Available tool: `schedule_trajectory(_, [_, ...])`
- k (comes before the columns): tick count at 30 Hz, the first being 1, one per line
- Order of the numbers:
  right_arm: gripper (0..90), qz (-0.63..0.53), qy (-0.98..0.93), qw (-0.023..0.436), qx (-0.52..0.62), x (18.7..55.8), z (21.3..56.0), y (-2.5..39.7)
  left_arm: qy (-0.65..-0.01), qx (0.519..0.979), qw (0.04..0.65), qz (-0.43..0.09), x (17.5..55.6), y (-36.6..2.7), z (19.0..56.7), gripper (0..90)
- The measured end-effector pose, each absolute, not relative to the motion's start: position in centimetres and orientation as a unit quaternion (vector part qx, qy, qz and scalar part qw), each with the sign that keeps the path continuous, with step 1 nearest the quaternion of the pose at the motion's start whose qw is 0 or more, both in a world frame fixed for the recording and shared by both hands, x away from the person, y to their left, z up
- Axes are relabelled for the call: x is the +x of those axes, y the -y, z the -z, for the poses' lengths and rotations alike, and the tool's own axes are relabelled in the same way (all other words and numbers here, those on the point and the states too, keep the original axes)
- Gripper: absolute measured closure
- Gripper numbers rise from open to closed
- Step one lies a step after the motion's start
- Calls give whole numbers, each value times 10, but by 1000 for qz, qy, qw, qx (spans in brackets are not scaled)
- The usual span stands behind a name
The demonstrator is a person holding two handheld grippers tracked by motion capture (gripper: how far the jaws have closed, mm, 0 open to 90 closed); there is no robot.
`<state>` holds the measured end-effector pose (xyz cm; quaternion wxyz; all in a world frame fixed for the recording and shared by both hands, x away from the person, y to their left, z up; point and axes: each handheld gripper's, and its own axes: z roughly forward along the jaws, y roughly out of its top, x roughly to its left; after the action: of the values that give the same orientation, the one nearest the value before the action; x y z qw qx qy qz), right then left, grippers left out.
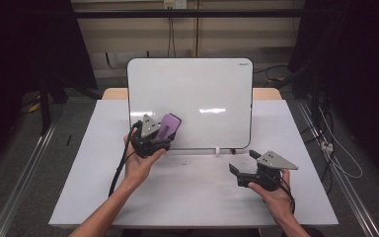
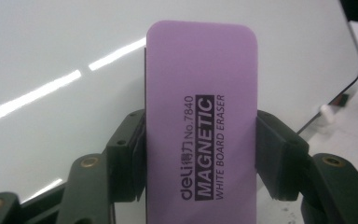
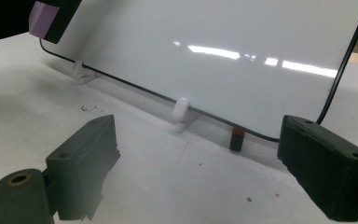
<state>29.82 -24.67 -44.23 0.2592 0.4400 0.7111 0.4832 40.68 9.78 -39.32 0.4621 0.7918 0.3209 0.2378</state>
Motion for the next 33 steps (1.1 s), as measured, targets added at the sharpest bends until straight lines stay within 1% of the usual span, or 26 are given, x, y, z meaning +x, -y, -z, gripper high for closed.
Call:
schedule_trajectory(6, [116,-485,-713,258,435,297,443,245,-317,788,469,-241,402,-98,390,412])
schedule_trajectory(12, [115,-487,-711,256,438,296,442,246,-314,779,494,-225,399,-97,390,412])
schedule_trajectory(22, [117,-499,-707,249,435,299,437,239,-296,781,509,-209,393,-90,399,412])
schedule_trajectory(33, [115,-519,-697,245,430,298,426,235,-279,781,521,-204,374,-79,397,412])
